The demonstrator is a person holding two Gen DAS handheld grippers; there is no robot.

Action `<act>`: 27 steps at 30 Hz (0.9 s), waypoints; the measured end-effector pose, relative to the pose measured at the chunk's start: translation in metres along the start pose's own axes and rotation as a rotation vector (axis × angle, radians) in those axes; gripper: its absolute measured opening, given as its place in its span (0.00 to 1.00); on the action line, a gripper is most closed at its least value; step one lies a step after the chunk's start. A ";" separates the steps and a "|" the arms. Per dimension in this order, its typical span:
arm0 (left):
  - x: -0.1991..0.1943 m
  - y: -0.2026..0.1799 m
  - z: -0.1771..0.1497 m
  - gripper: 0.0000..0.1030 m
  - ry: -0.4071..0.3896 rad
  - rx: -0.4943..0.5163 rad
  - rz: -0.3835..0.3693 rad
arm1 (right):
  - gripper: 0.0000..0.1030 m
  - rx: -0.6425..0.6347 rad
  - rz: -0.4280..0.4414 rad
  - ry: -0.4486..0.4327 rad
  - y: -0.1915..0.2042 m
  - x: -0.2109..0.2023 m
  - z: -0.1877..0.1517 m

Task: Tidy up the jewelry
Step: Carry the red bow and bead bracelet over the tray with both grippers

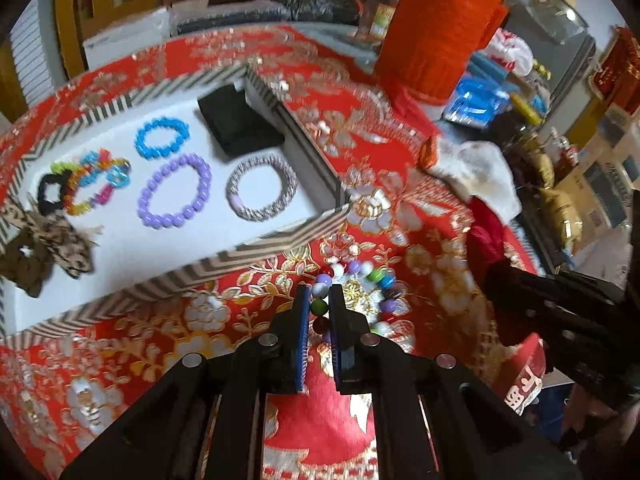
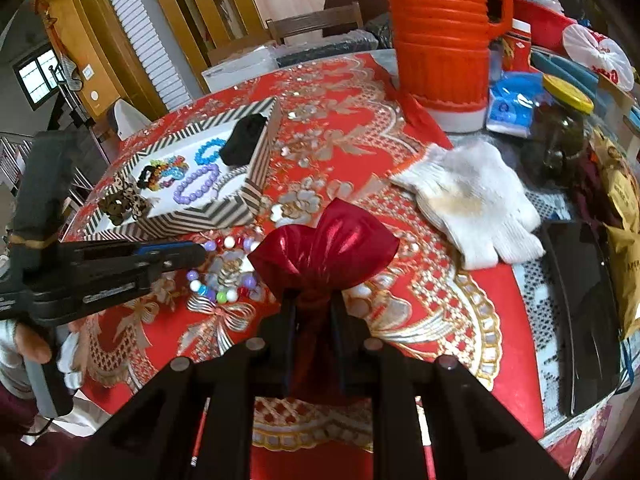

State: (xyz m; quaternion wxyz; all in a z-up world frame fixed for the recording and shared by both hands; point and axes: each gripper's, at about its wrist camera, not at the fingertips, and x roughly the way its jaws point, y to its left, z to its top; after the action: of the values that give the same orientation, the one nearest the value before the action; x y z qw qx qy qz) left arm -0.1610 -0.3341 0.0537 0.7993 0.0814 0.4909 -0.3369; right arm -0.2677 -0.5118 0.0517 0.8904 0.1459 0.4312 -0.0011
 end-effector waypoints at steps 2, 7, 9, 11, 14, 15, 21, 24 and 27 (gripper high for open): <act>-0.016 0.001 0.001 0.20 -0.027 0.005 -0.002 | 0.15 -0.010 0.008 -0.006 0.006 -0.001 0.003; -0.041 0.006 0.007 0.20 -0.072 0.015 -0.004 | 0.15 -0.035 0.024 -0.023 0.023 -0.003 0.012; -0.049 0.008 0.010 0.20 -0.087 0.019 0.003 | 0.15 -0.043 0.030 -0.025 0.028 -0.003 0.015; -0.059 0.011 0.012 0.20 -0.108 0.024 0.016 | 0.15 -0.057 0.038 -0.029 0.037 -0.003 0.019; -0.069 0.017 0.017 0.20 -0.129 0.017 0.032 | 0.15 -0.077 0.049 -0.037 0.048 -0.004 0.025; -0.071 0.020 0.019 0.20 -0.137 0.016 0.041 | 0.15 -0.083 0.051 -0.040 0.051 -0.004 0.028; -0.084 0.032 0.029 0.20 -0.171 0.012 0.081 | 0.15 -0.097 0.071 -0.051 0.069 0.000 0.045; -0.088 0.039 0.034 0.20 -0.186 0.004 0.098 | 0.15 -0.109 0.080 -0.049 0.079 0.004 0.051; -0.093 0.047 0.039 0.20 -0.197 -0.006 0.107 | 0.15 -0.115 0.085 -0.045 0.086 0.009 0.055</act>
State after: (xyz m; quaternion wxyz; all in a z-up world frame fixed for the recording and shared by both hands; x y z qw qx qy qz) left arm -0.1306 -0.2732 0.1415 0.8607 0.0715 0.4061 -0.2986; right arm -0.2083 -0.4425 0.0993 0.9060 0.1126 0.4039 0.0582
